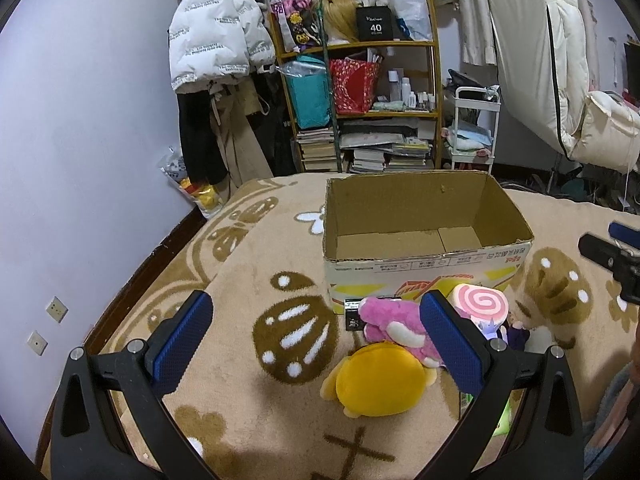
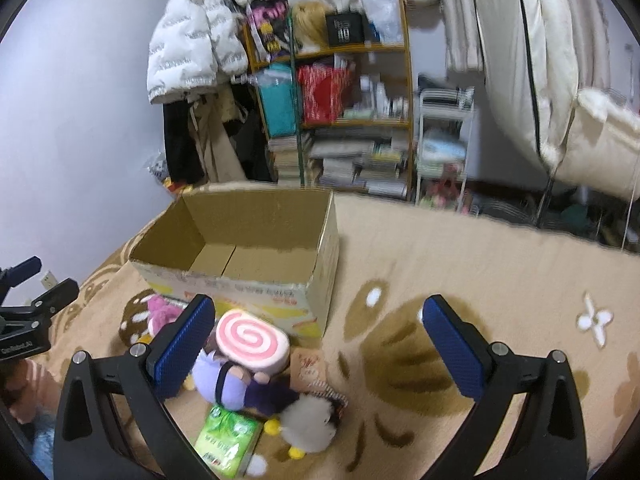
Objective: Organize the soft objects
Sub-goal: 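Grasp the pink plush with the left tool while the right tool grasps the purple-white doll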
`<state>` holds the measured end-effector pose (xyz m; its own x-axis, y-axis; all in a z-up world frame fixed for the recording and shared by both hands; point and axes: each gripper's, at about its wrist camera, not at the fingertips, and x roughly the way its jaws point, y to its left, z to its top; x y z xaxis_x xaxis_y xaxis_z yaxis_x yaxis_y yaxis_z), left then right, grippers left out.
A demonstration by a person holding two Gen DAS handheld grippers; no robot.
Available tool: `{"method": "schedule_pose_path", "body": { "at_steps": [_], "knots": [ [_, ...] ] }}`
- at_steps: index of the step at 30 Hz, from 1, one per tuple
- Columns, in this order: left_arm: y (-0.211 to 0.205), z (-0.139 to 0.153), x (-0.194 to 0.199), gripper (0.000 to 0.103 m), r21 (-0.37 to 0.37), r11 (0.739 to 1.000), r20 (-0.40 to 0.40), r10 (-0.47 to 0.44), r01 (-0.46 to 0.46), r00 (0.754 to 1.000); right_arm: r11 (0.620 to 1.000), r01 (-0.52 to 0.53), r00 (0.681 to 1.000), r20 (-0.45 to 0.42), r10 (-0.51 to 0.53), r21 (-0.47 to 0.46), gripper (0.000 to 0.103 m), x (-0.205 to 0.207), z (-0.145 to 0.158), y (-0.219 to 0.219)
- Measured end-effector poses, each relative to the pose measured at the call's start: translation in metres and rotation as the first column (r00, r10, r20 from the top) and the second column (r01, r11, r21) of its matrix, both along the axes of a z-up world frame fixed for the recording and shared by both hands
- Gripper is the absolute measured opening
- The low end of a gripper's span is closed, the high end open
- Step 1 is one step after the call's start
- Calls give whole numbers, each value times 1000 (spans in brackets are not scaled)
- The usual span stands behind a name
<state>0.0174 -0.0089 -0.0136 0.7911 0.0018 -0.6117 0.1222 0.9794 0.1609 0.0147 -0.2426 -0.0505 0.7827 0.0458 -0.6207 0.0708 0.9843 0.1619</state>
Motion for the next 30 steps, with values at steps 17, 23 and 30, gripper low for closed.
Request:
{"method": "schedule_pose_path", "body": {
  "at_steps": [17, 23, 30],
  "knots": [
    [-38, -23, 51, 102, -69, 995, -214, -81, 68, 974, 986, -157, 966, -197, 165, 56, 103, 29, -29, 18],
    [-48, -39, 67, 102, -116, 990, -285, -116, 85, 951, 968, -251, 938, -243, 249, 26, 103, 35, -40, 38],
    [-62, -66, 80, 102, -141, 982, -390, -175, 129, 904, 940, -340, 890, -323, 321, -3, 103, 44, -59, 59]
  ]
}}
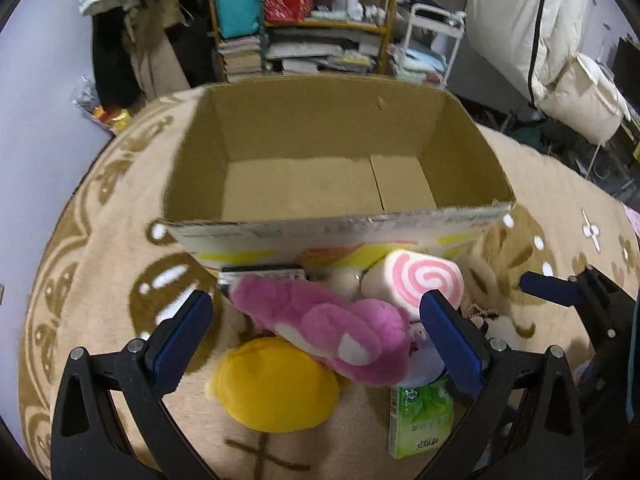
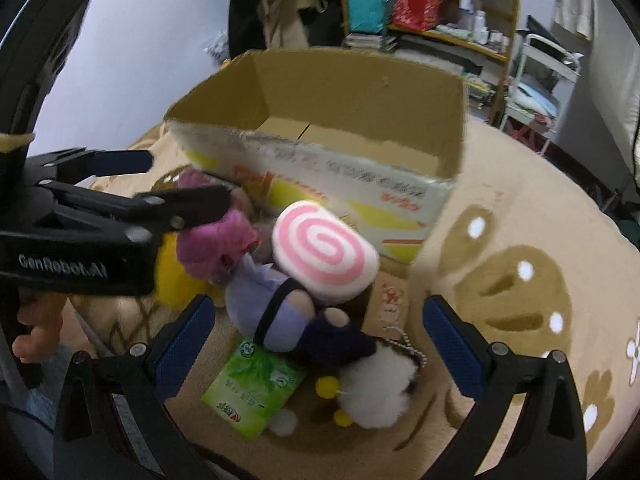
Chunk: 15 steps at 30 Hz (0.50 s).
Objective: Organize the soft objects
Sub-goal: 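Grasp the pink plush with the left tool while the right tool grasps the purple-white doll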
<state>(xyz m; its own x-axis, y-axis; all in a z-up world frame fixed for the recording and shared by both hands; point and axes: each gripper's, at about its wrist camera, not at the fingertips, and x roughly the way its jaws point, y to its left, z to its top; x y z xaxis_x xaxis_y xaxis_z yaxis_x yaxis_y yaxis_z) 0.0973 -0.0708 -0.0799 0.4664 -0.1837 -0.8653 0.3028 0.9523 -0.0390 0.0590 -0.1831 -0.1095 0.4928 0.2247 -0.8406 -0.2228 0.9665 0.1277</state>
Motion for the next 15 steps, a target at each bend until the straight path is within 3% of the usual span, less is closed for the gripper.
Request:
{"method": "schedule_pose_path", "body": {
  "at_steps": [5, 11, 15],
  "knots": [
    [-3, -16, 11, 102, -42, 999, -94, -17, 13, 995, 999, -32, 997, -63, 33, 10, 103, 11, -16, 9],
    [-6, -34, 20, 101, -44, 999, -171, -4, -4, 985, 999, -24, 992, -121, 28, 38, 103, 20, -31, 11],
    [-9, -47, 22, 90, -45, 999, -230, -6, -5, 973, 998, -14, 989, -143, 22, 54, 103, 30, -39, 10]
  ]
}}
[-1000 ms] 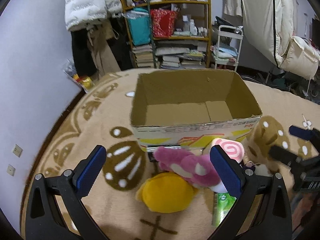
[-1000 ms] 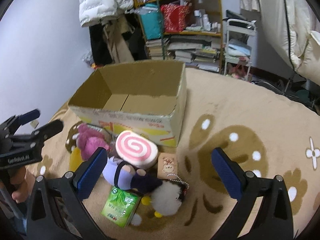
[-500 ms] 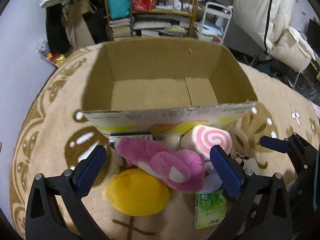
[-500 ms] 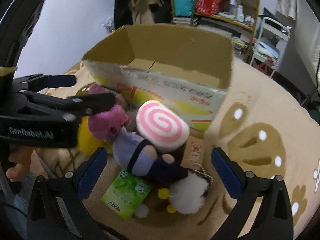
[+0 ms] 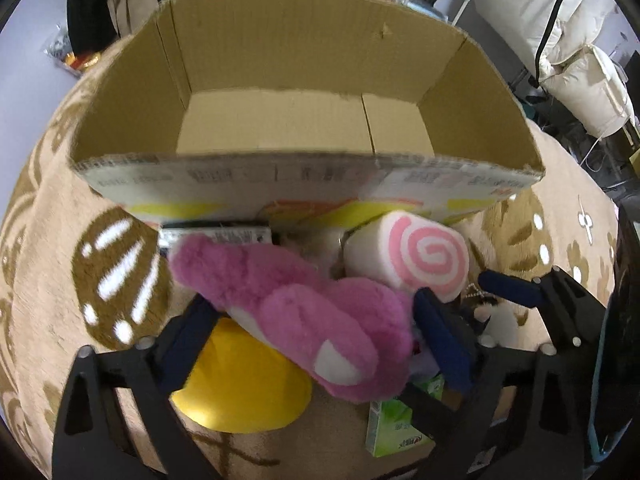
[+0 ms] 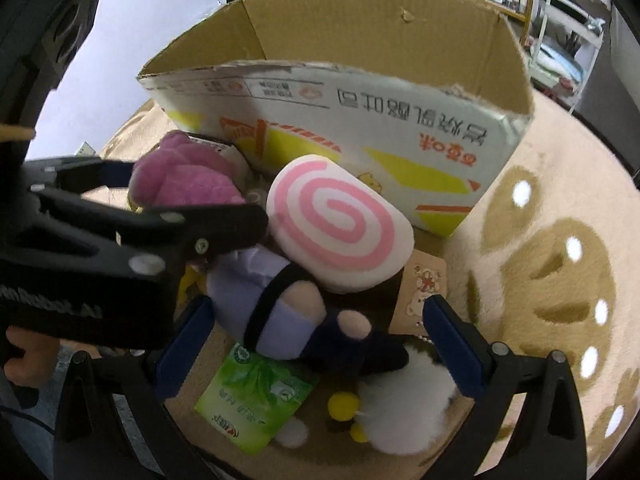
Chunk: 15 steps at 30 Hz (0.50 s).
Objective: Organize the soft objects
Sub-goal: 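Grasp the pink plush with the left tool while the right tool grasps the purple-white doll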
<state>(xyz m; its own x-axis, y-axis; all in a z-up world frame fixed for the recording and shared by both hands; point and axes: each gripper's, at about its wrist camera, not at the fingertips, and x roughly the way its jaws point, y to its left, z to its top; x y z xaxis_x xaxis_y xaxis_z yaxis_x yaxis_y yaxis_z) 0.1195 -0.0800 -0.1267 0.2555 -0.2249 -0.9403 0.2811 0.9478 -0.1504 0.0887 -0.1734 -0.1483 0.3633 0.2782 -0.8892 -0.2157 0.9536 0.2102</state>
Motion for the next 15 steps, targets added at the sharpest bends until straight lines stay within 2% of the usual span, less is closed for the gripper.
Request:
{"method": "schedule_pose_path", "body": {
  "at_steps": [9, 12, 15],
  "knots": [
    [1, 0, -5, 85, 11, 1000, 17, 7, -8, 1000, 999, -5, 999, -46, 7, 50, 103, 14, -10, -1],
    [5, 4, -10, 85, 7, 1000, 30, 16, -16, 999, 994, -13, 998, -66, 20, 105, 95, 16, -12, 0],
    [9, 8, -14, 85, 1, 1000, 47, 26, -26, 999, 992, 1, 997, -75, 8, 130, 91, 12, -11, -8]
  ]
}}
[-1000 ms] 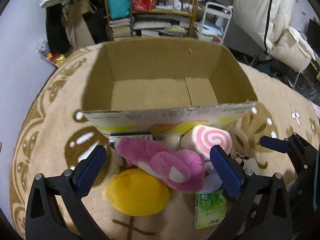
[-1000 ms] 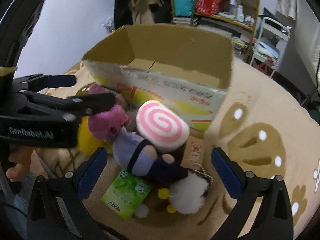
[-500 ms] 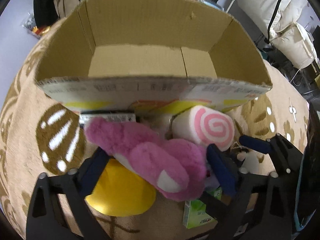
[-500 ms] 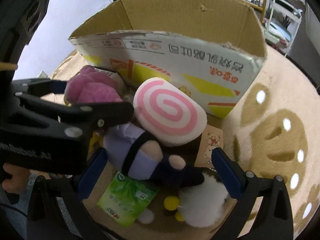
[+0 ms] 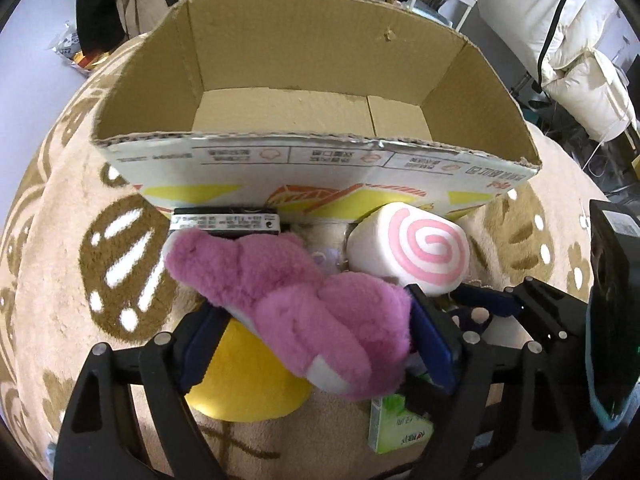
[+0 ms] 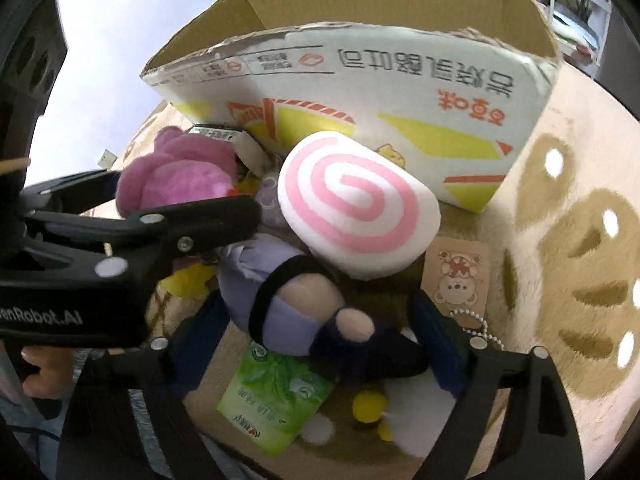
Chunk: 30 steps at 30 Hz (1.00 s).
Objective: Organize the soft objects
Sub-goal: 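Grasp the pink plush with the left tool while the right tool grasps the purple-white doll, then lift both held plushes and carry them over the open cardboard box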
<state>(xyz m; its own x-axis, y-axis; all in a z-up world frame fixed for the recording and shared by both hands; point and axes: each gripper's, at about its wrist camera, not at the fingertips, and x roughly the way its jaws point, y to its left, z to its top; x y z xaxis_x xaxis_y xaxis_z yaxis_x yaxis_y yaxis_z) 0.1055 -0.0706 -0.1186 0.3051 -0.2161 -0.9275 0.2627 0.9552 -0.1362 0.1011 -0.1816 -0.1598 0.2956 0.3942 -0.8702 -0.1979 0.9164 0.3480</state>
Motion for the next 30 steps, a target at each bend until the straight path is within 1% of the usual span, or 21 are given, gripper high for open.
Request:
{"method": "schedule_pose_path", "body": {
  "at_steps": [4, 9, 11, 14, 15, 18, 20, 23, 25, 28, 30],
  "knots": [
    [3, 6, -6, 83, 3, 1000, 30, 4, -5, 1000, 1000, 18, 1000, 15, -18, 7, 86, 2, 5, -6],
    [7, 19, -17, 83, 24, 1000, 88, 5, -7, 996, 998, 56, 996, 68, -56, -7, 85, -4, 18, -16],
    [8, 25, -23, 83, 39, 999, 122, 6, -11, 992, 997, 70, 993, 97, -70, -6, 85, -10, 23, -20],
    [10, 35, -32, 83, 85, 996, 194, 13, -30, 981, 996, 93, 986, 140, -91, -9, 85, -12, 31, -29],
    [12, 39, -34, 83, 85, 996, 210, 18, -37, 977, 995, 102, 983, 155, -99, -8, 85, -12, 35, -32],
    [22, 47, -38, 83, 48, 997, 224, 47, -59, 973, 992, 126, 974, 192, -123, -1, 85, -31, 43, -36],
    [28, 53, -43, 83, 41, 996, 249, 64, -76, 967, 989, 146, 964, 224, -145, 13, 85, -41, 53, -33],
    [36, 63, -54, 83, 36, 994, 302, 84, -99, 950, 982, 182, 943, 276, -186, 39, 85, -44, 64, -44],
    [41, 71, -60, 83, 19, 994, 340, 98, -111, 935, 977, 205, 927, 309, -212, 55, 85, -57, 73, -46],
    [46, 85, -69, 83, -5, 991, 413, 121, -130, 903, 969, 236, 898, 364, -248, 78, 85, -71, 80, -43],
    [50, 96, -75, 83, -20, 990, 467, 135, -142, 874, 963, 251, 878, 397, -268, 95, 85, -76, 85, -46]
  ]
}}
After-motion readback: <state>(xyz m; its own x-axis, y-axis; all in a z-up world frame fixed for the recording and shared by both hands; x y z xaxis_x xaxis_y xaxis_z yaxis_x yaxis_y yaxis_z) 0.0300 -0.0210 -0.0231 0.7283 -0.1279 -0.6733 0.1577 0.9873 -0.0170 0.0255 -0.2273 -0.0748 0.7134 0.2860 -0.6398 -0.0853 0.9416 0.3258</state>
